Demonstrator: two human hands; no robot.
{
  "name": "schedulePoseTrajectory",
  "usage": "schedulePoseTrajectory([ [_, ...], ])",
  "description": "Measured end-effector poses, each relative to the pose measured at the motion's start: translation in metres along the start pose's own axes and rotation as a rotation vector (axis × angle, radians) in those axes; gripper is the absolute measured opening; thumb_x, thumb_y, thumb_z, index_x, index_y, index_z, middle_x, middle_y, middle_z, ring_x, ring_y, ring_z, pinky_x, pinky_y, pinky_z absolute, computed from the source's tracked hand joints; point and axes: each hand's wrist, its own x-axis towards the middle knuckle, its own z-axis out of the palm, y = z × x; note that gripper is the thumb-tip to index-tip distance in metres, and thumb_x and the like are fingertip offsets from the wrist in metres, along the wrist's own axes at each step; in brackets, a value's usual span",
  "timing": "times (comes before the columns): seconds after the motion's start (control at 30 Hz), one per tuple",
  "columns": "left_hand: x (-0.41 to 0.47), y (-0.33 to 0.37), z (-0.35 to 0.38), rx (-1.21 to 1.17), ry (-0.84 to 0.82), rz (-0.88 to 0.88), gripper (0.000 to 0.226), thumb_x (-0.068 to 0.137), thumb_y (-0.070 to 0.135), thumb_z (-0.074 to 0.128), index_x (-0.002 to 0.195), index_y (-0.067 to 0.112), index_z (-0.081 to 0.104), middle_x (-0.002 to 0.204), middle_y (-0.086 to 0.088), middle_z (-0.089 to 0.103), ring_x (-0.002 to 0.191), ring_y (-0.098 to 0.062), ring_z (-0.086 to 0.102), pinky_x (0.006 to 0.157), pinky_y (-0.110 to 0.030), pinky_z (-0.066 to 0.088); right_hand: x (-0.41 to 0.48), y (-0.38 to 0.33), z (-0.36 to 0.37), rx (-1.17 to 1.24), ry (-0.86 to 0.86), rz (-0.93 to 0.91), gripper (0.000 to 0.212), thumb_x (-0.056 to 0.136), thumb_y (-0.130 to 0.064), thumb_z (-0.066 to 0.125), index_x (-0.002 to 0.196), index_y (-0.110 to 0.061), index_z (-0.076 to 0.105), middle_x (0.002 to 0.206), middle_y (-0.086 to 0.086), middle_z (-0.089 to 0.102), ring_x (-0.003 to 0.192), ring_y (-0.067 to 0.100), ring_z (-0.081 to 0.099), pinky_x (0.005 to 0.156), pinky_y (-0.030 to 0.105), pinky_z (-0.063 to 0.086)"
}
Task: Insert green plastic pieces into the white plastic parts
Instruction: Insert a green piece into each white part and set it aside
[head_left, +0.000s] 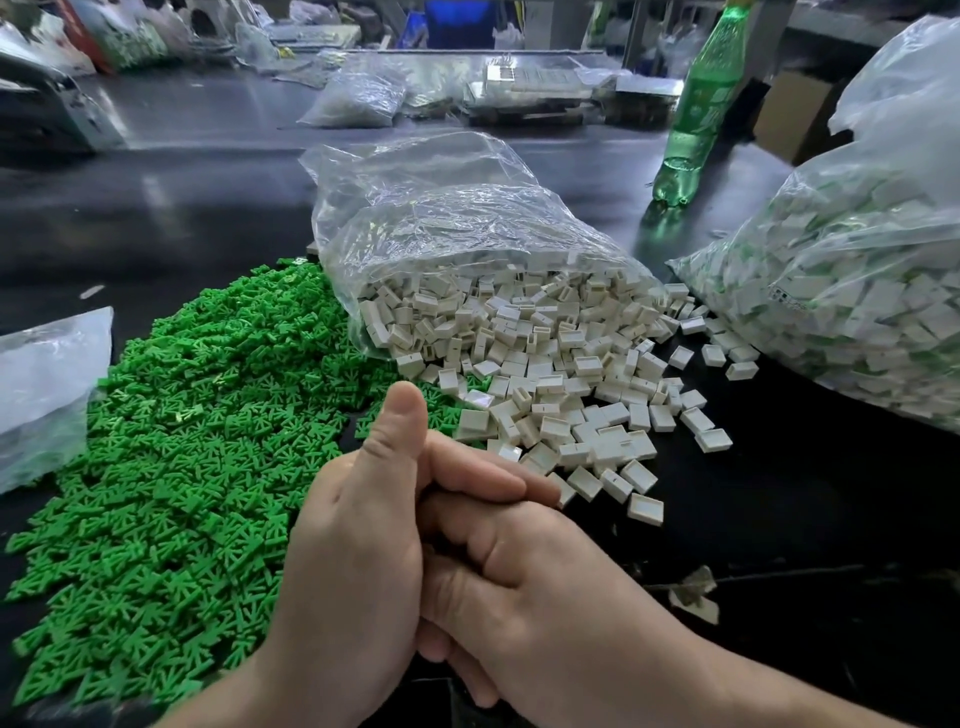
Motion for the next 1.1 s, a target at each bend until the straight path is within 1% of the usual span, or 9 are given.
schedulePoseTrajectory([
  [0.07, 0.000, 0.002, 0.000, 0.013, 0.009, 0.013, 0.064, 0.099, 0.058, 0.041, 0.076, 0.005, 0.068, 0.082, -0.040, 0.055, 0.070, -0.036, 0.064, 0.061, -0.034, 0.059, 0.000, 0.001, 0.000, -0.011, 0.013, 0.002, 0.012, 0.101, -0.014, 0.059, 0.105, -0.016, 0.070, 0.061, -0.012, 0.060, 0.048, -0.002, 0.057, 0.046, 0.012, 0.044],
  [0.2, 0.001, 0.006, 0.001, 0.049, 0.024, 0.013, 0.059, 0.105, 0.046, 0.027, 0.079, -0.001, 0.050, 0.083, -0.044, 0.044, 0.064, -0.036, 0.050, 0.055, -0.029, 0.054, 0.005, 0.003, -0.001, -0.001, 0.017, 0.026, 0.018, 0.100, -0.021, 0.060, 0.083, -0.018, 0.065, 0.061, -0.004, 0.061, 0.045, 0.006, 0.053, 0.042, 0.018, 0.042],
  [0.27, 0.003, 0.008, -0.003, 0.128, 0.023, 0.069, 0.055, 0.109, 0.033, 0.023, 0.080, 0.005, 0.060, 0.083, -0.030, 0.062, 0.067, -0.033, 0.058, 0.058, -0.026, 0.056, 0.007, 0.002, -0.005, 0.121, 0.019, 0.043, 0.022, 0.097, -0.025, 0.060, 0.075, -0.024, 0.063, 0.060, -0.003, 0.059, 0.039, 0.007, 0.048, 0.035, 0.017, 0.035],
  [0.33, 0.004, 0.010, -0.009, 0.255, 0.016, 0.153, 0.037, 0.103, 0.029, 0.039, 0.089, 0.015, 0.071, 0.094, -0.010, 0.073, 0.082, -0.022, 0.070, 0.067, -0.027, 0.057, 0.008, 0.002, -0.015, 0.299, 0.054, 0.082, 0.019, 0.092, -0.028, 0.059, 0.074, -0.027, 0.062, 0.059, -0.001, 0.057, 0.035, 0.008, 0.043, 0.034, 0.014, 0.029],
  [0.37, 0.003, 0.011, -0.012, 0.346, 0.020, 0.199, 0.024, 0.095, 0.030, 0.052, 0.095, 0.017, 0.071, 0.101, -0.007, 0.074, 0.089, -0.021, 0.072, 0.071, -0.028, 0.057, 0.009, 0.002, -0.019, 0.373, 0.070, 0.094, 0.017, 0.091, -0.028, 0.058, 0.074, -0.027, 0.062, 0.058, 0.001, 0.056, 0.034, 0.009, 0.041, 0.035, 0.013, 0.028],
  [0.43, -0.001, 0.013, -0.019, 0.557, 0.024, 0.286, 0.018, 0.083, 0.030, 0.065, 0.099, 0.023, 0.071, 0.106, -0.003, 0.072, 0.092, -0.020, 0.072, 0.074, -0.024, 0.056, 0.009, 0.004, -0.027, 0.475, 0.087, 0.098, 0.013, 0.088, -0.026, 0.058, 0.076, -0.021, 0.061, 0.057, 0.003, 0.054, 0.032, 0.010, 0.038, 0.036, 0.012, 0.026],
  [0.57, -0.001, 0.018, -0.023, 0.869, 0.028, 0.451, 0.013, 0.081, 0.031, 0.070, 0.094, 0.028, 0.068, 0.103, 0.005, 0.068, 0.089, -0.015, 0.069, 0.073, -0.013, 0.052, 0.010, 0.006, -0.030, 0.486, 0.066, 0.107, 0.012, 0.087, -0.024, 0.056, 0.078, -0.016, 0.057, 0.056, 0.005, 0.052, 0.032, 0.011, 0.037, 0.038, 0.013, 0.025],
  [0.73, 0.000, 0.022, -0.020, 1.114, 0.041, 0.521, 0.012, 0.080, 0.034, 0.066, 0.091, 0.029, 0.067, 0.094, 0.014, 0.065, 0.087, -0.004, 0.065, 0.073, -0.004, 0.044, 0.010, 0.007, -0.031, 0.467, 0.057, 0.095, 0.012, 0.086, -0.022, 0.056, 0.081, -0.011, 0.056, 0.056, 0.006, 0.052, 0.033, 0.012, 0.036, 0.037, 0.014, 0.023],
  [1.1, -0.003, 0.026, -0.019, 1.101, 0.071, 0.537, 0.008, 0.077, 0.034, 0.066, 0.085, 0.032, 0.065, 0.094, 0.015, 0.067, 0.084, -0.002, 0.066, 0.071, -0.004, 0.045, 0.010, 0.006, -0.031, 0.511, -0.010, 0.123, 0.011, 0.084, -0.024, 0.057, 0.078, -0.015, 0.057, 0.057, 0.005, 0.051, 0.033, 0.011, 0.037, 0.036, 0.013, 0.022],
])
